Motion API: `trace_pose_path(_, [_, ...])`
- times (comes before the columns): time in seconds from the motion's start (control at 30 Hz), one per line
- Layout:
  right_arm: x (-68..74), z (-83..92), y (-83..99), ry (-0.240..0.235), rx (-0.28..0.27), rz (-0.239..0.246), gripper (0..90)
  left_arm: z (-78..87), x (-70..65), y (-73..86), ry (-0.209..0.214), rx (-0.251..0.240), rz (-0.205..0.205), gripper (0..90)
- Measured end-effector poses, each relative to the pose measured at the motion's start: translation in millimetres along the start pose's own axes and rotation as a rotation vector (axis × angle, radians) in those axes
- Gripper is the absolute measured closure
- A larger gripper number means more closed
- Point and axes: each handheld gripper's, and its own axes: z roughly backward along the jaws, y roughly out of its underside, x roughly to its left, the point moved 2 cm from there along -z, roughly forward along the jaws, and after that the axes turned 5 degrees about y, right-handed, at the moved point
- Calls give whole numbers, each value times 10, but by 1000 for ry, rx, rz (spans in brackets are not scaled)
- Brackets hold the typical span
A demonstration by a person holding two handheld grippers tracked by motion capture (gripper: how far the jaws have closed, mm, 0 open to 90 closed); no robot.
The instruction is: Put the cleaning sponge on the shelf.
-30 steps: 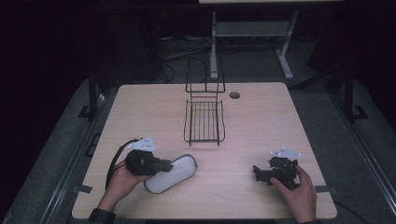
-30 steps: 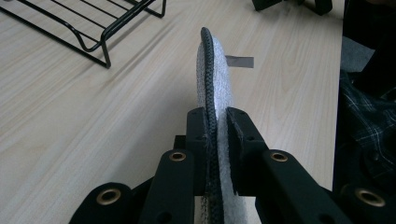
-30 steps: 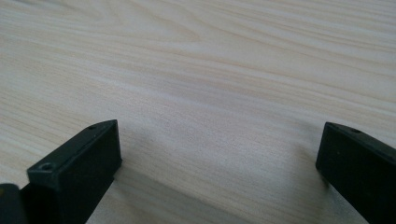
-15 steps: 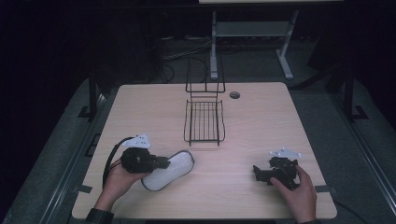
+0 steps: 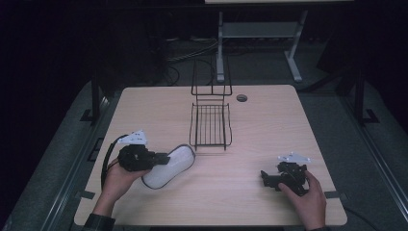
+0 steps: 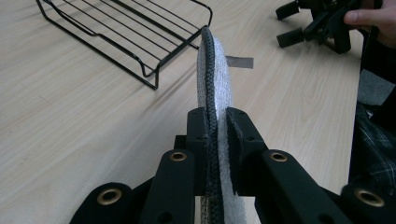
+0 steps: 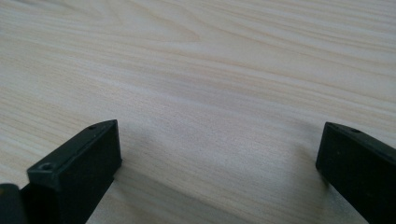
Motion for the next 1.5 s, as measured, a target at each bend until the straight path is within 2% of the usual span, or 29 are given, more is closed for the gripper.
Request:
trace_pose_path(0.4, [0,0,0,0,0,0,0,40,132,-157,-23,-52,17,799])
trace_pose_path(0.87, [1,2,0,1,1,-1,0,0,292,-414,-42,-92,8,802])
trace_pose_path(1.07, [0,1,0,1,0,0,0,-44,382,-508,-46,-106,17,802])
trace_pose_path(1.5, [1,1,0,1,1,-2,0,-294,582,-745,-31,-109,28,803])
